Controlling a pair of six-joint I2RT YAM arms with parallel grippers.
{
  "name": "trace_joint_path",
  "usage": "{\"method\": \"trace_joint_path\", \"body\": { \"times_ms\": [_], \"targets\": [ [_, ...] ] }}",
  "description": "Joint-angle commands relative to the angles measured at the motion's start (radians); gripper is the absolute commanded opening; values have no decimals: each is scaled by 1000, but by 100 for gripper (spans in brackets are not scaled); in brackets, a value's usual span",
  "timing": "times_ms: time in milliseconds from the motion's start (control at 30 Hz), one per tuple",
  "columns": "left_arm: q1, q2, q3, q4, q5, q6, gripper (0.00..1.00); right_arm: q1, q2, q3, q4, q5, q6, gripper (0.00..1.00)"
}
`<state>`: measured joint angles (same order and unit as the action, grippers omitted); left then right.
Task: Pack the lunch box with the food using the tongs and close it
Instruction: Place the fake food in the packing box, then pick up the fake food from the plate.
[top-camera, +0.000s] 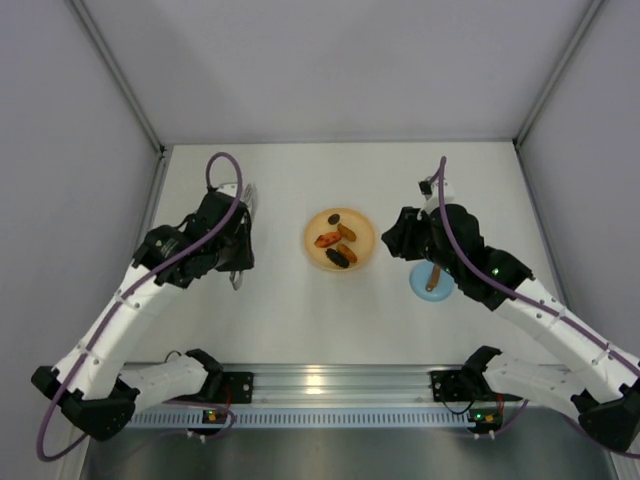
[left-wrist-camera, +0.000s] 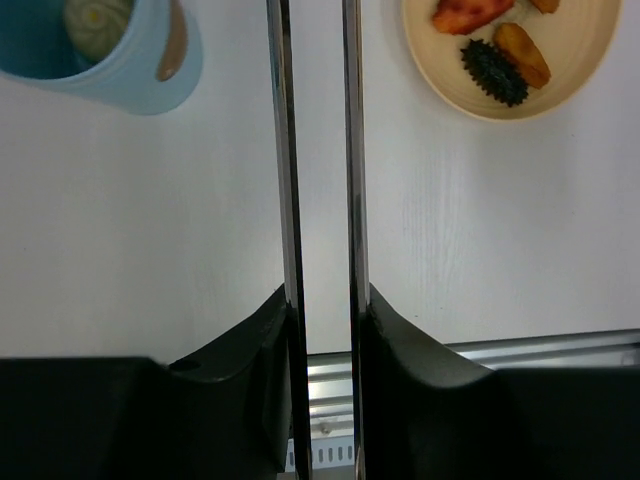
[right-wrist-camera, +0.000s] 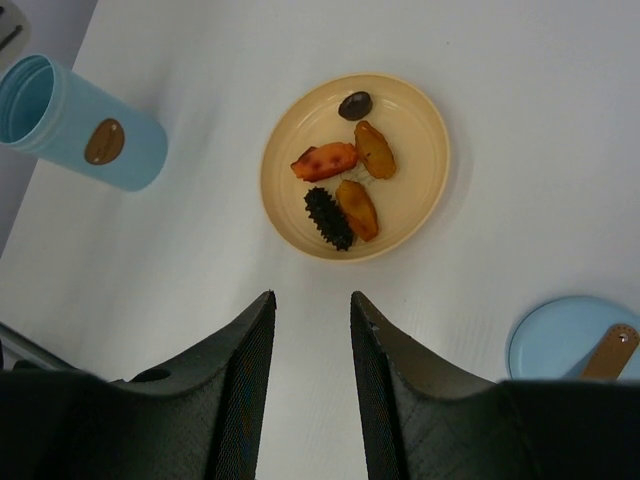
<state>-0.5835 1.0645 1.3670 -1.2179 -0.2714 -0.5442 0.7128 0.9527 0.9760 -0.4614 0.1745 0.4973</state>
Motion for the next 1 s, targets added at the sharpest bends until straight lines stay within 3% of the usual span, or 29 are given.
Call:
{"method": "trace_joint_path", "body": {
  "times_ms": [0,367,567,967],
  "targets": [
    [-70,61,-31,165,87,20,35,11,-23,35,12,31,-12,36],
    [-234,305,-49,360,136,20,41,11,-49,43,-46,105,-28,37],
    [-262,419,-63,415,166,20,44,11,-66,30,-63,128,-32,37],
    [-260,483,-95,390,100,29,51,10,-66,26,-66,123,-32,37]
  ]
}}
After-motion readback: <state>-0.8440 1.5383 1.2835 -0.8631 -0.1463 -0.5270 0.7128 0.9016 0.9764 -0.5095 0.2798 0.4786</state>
